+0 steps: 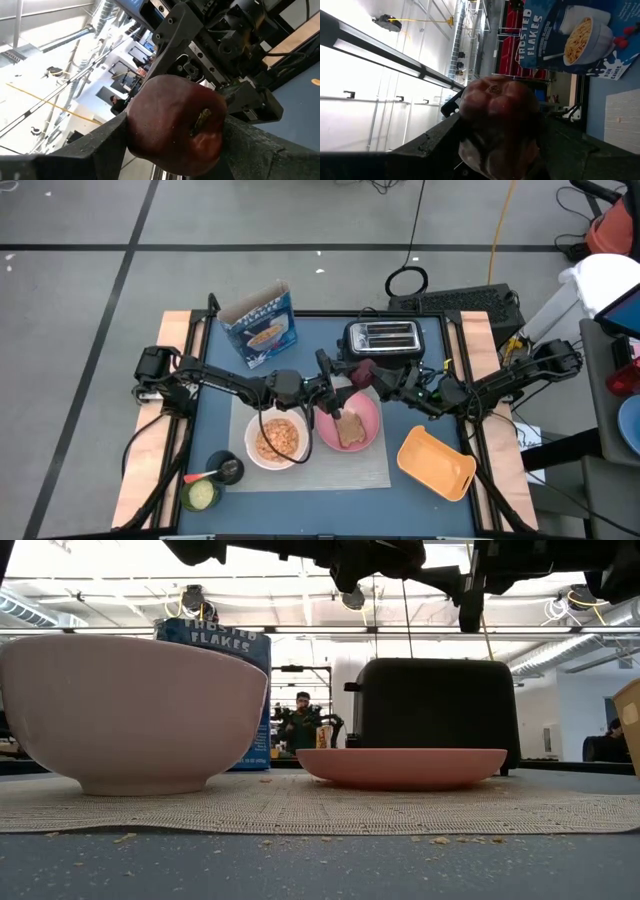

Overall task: Arrange a breakfast setting
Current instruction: Put the apple on the mat

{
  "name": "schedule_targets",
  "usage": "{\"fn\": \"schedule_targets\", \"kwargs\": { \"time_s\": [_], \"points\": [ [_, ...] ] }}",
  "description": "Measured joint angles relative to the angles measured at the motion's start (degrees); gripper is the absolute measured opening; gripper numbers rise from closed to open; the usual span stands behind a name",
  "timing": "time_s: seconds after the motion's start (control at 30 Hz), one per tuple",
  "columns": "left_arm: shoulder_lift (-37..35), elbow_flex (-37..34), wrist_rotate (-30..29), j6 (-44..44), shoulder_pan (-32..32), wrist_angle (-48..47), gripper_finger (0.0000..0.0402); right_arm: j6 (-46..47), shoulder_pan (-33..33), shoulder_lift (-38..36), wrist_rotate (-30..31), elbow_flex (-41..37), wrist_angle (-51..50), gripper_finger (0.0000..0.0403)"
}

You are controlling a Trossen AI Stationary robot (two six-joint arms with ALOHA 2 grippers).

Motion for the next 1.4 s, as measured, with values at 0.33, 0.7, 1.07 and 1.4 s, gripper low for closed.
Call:
{"fn": "schedule_targets", "kwargs": {
  "time_s": [0.33,0.7,1.07,1.4],
  "points": [
    [0.0,0.0,0.0,0.0,0.0,0.0,0.0285,-0.1,-0.1,0.0,0.1,0.0,0.0,0.0233],
    [0.0,0.0,0.1,-0.3,0.0,0.0,0.0285,-0.2,-0.1,0.0,0.2,0.0,0.0,0.024],
    [0.0,0.0,0.1,-5.6,-0.4,-0.1,0.0285,-6.0,-0.1,0.0,0.2,0.0,-0.1,0.0311],
    [0.0,0.0,-12.5,-8.1,-4.5,0.1,0.0285,-25.1,-1.5,0.0,0.2,0.0,0.0,0.032]
  ]
}}
